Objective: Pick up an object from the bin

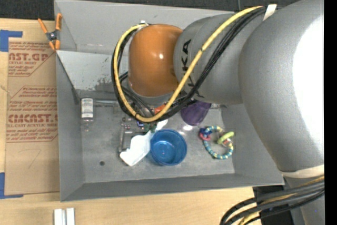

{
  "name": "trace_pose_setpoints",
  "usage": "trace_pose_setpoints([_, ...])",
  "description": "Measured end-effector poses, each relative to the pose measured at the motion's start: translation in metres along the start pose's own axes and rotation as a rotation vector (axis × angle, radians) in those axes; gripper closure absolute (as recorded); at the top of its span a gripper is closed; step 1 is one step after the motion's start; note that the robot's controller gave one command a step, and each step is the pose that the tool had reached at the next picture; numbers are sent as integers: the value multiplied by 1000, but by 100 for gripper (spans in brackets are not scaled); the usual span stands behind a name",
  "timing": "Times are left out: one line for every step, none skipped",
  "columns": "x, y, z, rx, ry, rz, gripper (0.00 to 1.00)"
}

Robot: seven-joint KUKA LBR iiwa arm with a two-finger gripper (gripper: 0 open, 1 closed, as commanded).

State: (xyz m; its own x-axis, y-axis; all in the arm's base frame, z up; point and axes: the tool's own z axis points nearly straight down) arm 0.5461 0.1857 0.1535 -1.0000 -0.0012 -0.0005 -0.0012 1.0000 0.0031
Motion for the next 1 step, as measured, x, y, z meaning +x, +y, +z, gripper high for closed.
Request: trace_pose_setpoints([0,0,0,0,0,0,0])
